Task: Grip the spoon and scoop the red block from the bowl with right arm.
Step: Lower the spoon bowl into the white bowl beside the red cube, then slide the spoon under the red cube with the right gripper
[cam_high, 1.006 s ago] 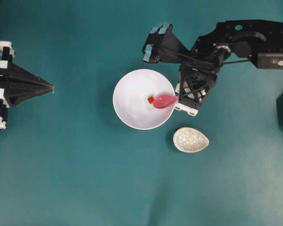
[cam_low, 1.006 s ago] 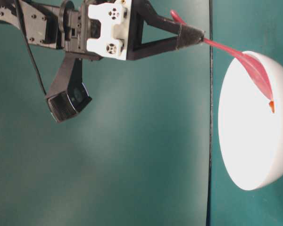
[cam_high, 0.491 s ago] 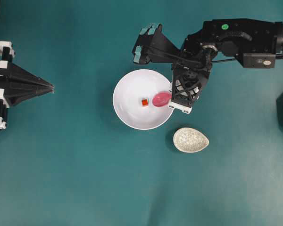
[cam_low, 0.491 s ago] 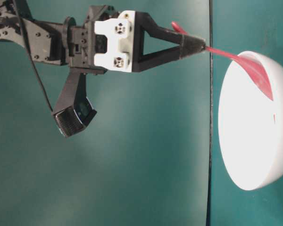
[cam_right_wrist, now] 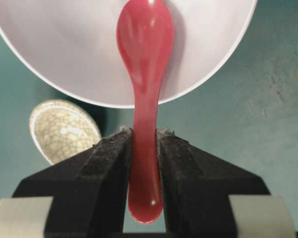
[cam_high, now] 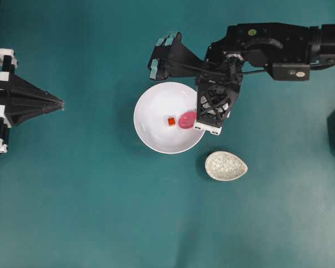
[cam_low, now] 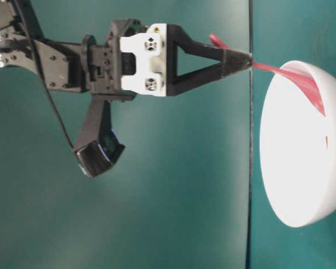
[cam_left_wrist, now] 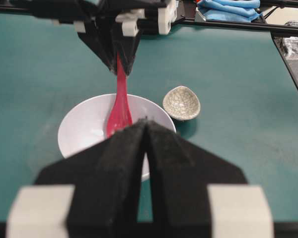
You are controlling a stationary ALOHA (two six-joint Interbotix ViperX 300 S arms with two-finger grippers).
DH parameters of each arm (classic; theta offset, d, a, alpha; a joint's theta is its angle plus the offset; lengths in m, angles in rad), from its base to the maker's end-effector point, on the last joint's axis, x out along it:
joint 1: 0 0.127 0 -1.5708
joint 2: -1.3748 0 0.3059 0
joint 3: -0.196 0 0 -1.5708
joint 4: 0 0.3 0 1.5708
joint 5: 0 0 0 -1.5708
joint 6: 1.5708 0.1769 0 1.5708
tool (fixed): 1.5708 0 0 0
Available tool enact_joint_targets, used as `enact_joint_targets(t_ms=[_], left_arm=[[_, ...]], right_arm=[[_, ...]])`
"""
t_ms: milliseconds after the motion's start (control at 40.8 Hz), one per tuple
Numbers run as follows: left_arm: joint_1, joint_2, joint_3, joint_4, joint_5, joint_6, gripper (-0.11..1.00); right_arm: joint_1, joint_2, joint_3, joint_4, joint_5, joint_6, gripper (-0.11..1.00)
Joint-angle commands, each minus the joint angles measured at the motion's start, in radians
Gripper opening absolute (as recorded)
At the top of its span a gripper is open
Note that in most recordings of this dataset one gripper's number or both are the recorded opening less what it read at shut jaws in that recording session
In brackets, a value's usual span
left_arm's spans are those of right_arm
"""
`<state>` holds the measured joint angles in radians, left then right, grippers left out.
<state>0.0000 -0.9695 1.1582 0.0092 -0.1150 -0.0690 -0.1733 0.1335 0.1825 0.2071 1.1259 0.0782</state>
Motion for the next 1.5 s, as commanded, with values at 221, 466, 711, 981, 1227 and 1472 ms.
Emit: enact_joint_targets(t_ms=[221,466,711,981,1227,1472], left_arm=[[-0.002,0.005,-0.028,0.002,-0.011,0.002,0.0],[-0.002,0.008,-0.026,0.002,-0.012,0.002,0.0],[-0.002,0.009,-0.026,0.002,-0.012,0.002,0.0],[-0.002,0.011,-0.026,0.002,-0.011,0.002,0.0],[-0.002,0.012,-0.026,0.002,-0.009,0.002,0.0],[-0.002,0.012,-0.026,0.002,-0.009,0.002,0.0]], right_arm=[[0.009,0.002,-0.04,0.005,-0.052,-0.003,0.23],[0.014,0.009,-0.046,0.005,-0.112,-0.003,0.23],[0.021,0.011,-0.044,0.014,-0.161,-0.003,0.23],[0.032,0.012,-0.044,0.015,-0.23,-0.002,0.22],[0.043,0.012,-0.043,0.014,-0.268,0.005,0.23],[0.055,-0.006,-0.021,0.014,-0.29,0.009,0.22]])
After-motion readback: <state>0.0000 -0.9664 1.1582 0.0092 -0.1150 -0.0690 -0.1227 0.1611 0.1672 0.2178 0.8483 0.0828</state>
